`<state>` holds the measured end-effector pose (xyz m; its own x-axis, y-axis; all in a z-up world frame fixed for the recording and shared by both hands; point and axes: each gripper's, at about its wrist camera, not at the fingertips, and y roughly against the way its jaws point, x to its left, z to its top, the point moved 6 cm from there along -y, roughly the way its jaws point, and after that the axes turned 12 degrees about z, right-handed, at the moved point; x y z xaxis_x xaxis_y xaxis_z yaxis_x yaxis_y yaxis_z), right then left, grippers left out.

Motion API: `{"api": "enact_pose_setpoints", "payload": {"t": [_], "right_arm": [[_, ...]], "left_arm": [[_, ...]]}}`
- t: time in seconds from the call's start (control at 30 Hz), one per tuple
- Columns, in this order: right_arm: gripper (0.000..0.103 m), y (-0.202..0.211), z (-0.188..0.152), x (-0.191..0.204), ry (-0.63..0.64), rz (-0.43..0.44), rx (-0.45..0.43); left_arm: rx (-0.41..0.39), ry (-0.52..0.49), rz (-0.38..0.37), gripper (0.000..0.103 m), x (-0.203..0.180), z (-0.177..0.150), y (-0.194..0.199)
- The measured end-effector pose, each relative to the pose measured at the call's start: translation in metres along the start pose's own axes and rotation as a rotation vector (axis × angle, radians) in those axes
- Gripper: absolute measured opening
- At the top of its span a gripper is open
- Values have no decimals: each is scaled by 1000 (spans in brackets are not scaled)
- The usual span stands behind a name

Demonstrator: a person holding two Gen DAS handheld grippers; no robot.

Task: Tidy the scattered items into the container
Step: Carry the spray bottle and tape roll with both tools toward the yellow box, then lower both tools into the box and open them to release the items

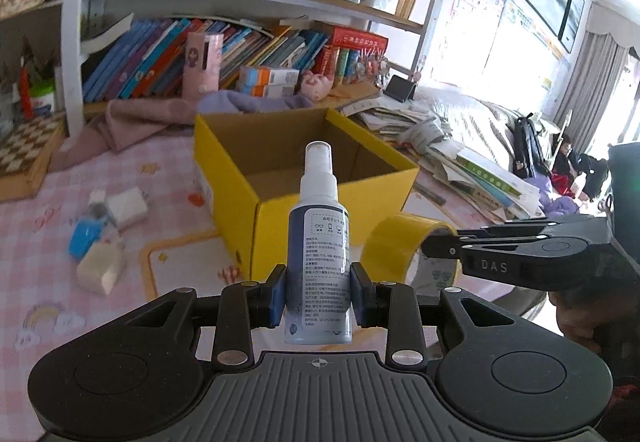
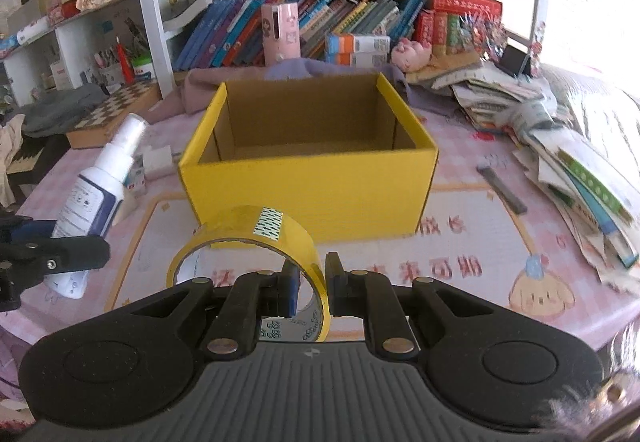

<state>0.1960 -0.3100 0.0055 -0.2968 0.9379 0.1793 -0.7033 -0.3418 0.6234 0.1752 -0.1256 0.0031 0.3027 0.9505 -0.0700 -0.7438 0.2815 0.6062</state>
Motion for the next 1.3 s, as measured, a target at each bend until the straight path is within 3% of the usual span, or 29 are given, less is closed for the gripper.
{"api": "enact_pose_setpoints", "payload": {"t": [0.47, 0.7, 0.9, 1.3], "right_arm": [[13, -11, 95, -56, 126, 50, -146], [13, -35, 147, -77, 184, 98, -188], [13, -84, 159, -84, 261, 88, -86], [13, -168, 121, -90, 399, 157, 167]], "left_arm": [[-117, 72, 58, 31, -16, 78, -36], [-157, 44, 110, 31, -17, 114, -67], [-109, 35, 146, 31, -13, 117, -99], [84, -16, 137, 31, -24, 89, -168]]}}
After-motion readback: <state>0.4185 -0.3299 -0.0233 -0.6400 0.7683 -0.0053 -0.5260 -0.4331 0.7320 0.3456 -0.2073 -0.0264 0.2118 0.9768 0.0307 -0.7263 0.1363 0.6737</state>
